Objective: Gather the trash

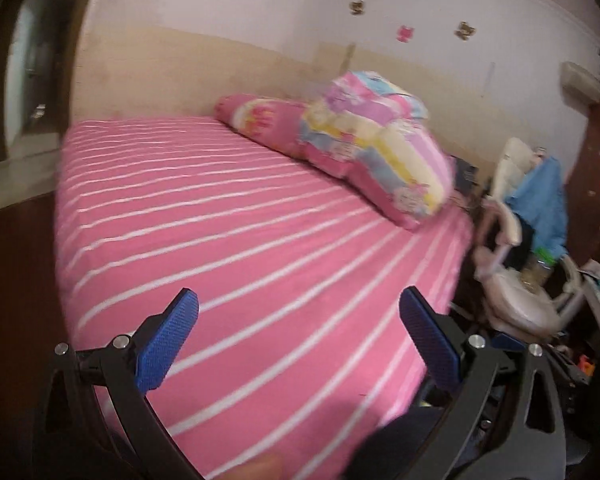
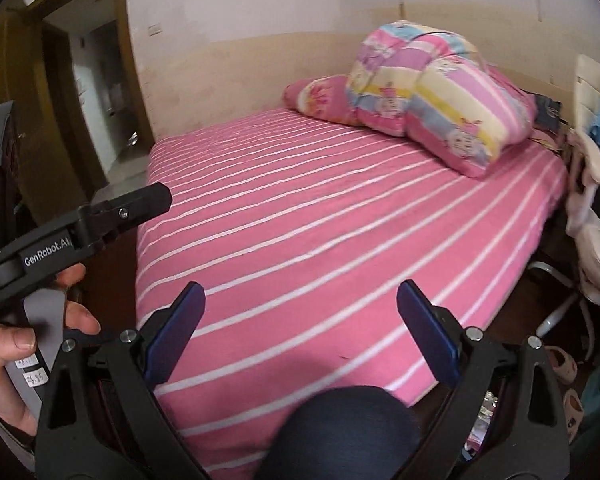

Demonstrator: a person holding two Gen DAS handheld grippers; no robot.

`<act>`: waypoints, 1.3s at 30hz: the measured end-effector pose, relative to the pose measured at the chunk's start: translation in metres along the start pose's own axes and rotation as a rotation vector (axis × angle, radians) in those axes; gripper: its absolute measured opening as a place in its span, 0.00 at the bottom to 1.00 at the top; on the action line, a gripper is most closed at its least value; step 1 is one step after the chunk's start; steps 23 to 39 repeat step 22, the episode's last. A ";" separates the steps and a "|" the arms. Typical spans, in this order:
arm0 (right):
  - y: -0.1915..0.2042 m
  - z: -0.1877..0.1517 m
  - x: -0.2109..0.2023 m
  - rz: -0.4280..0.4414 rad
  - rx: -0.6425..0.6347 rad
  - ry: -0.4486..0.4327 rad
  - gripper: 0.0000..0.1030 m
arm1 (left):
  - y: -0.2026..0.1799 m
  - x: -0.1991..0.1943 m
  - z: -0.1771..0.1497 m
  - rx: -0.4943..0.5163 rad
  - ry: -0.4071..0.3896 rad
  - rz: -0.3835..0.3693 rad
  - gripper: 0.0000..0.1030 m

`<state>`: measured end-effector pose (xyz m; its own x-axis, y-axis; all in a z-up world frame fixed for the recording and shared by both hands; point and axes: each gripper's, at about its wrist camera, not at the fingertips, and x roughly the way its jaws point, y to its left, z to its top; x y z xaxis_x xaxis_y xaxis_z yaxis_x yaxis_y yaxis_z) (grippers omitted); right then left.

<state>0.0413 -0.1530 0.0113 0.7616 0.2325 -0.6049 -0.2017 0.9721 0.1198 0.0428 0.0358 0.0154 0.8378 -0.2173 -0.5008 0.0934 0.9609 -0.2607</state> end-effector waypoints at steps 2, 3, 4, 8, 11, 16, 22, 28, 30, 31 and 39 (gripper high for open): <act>0.011 0.001 0.006 0.005 -0.004 0.006 0.93 | 0.007 -0.002 -0.002 0.014 -0.022 0.041 0.95; 0.015 0.000 0.008 0.008 -0.009 0.010 0.93 | 0.007 -0.001 -0.003 0.030 -0.025 0.064 0.95; 0.020 0.000 0.011 0.006 -0.015 0.017 0.93 | 0.008 0.001 -0.005 0.037 -0.021 0.073 0.95; 0.032 -0.004 0.018 -0.003 -0.016 0.034 0.93 | 0.014 0.000 -0.008 0.016 -0.031 0.079 0.95; 0.034 -0.011 0.019 -0.012 -0.010 0.039 0.93 | 0.019 0.002 -0.011 -0.012 -0.040 0.099 0.95; 0.021 -0.019 0.027 -0.022 0.006 0.053 0.93 | 0.019 0.017 -0.017 -0.034 0.018 0.061 0.95; -0.001 -0.036 0.041 0.001 0.074 0.003 0.94 | 0.019 0.035 -0.032 -0.023 0.076 0.100 0.95; -0.001 -0.036 0.041 0.001 0.074 0.003 0.94 | 0.019 0.035 -0.032 -0.023 0.076 0.100 0.95; -0.001 -0.036 0.041 0.001 0.074 0.003 0.94 | 0.019 0.035 -0.032 -0.023 0.076 0.100 0.95; -0.001 -0.036 0.041 0.001 0.074 0.003 0.94 | 0.019 0.035 -0.032 -0.023 0.076 0.100 0.95; -0.001 -0.036 0.041 0.001 0.074 0.003 0.94 | 0.019 0.035 -0.032 -0.023 0.076 0.100 0.95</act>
